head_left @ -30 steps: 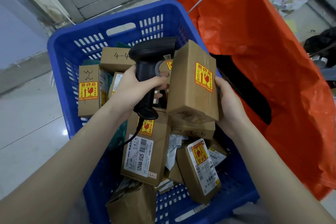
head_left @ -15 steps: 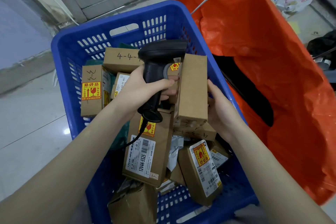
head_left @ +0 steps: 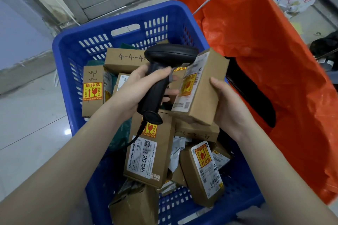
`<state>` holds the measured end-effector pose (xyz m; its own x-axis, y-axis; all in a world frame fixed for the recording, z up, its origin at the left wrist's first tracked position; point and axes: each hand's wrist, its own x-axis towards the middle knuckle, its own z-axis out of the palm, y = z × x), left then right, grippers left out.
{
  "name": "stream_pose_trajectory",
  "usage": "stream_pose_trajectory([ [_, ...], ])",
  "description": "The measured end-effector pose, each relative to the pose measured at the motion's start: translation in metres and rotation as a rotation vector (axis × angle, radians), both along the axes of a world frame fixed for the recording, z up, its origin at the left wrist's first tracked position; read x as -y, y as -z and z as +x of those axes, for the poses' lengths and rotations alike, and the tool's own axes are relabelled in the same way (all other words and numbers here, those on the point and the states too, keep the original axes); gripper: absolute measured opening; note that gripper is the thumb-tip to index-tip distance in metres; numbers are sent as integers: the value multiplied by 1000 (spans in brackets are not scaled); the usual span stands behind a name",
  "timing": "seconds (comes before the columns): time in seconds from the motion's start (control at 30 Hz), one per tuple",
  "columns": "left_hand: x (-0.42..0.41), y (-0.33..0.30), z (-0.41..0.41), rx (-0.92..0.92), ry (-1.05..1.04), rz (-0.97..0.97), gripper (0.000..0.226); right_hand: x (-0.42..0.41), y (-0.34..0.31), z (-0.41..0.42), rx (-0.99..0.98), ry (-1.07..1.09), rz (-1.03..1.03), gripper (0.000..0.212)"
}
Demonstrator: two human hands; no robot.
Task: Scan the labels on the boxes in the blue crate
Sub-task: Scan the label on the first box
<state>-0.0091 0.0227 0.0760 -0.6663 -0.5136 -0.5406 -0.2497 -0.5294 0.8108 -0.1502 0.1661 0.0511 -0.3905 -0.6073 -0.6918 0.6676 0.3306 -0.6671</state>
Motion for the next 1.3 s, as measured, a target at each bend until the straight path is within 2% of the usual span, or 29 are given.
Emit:
stream_pose_trajectory([
  [0.1,2,-4,0,-7,-5,-17,39,-2,-6,-7,28,96,-66,30],
  [0.27,6,-4,0,14,-11,-34,39,-6,-10,-12,24,113,-98,39],
  [0.4,8,-2,1,40,41,-29,20,-8,-9,-13,1,92,-121,49],
  [0.47,8,-2,1,61,64,-37,18,-8,-7,-15,-18,73,-126,52],
  [0.8,6,-2,-1,125,31,-52,42,-10,-4,-17,-35,25,-142,56],
  [1.0,5,-1,1,87,47,8,19,-10,-3,-16,-37,-10,-114,60],
  [1.3,5,-2,0,93,68,32,17,-9,-2,-14,-59,-58,-73,59],
])
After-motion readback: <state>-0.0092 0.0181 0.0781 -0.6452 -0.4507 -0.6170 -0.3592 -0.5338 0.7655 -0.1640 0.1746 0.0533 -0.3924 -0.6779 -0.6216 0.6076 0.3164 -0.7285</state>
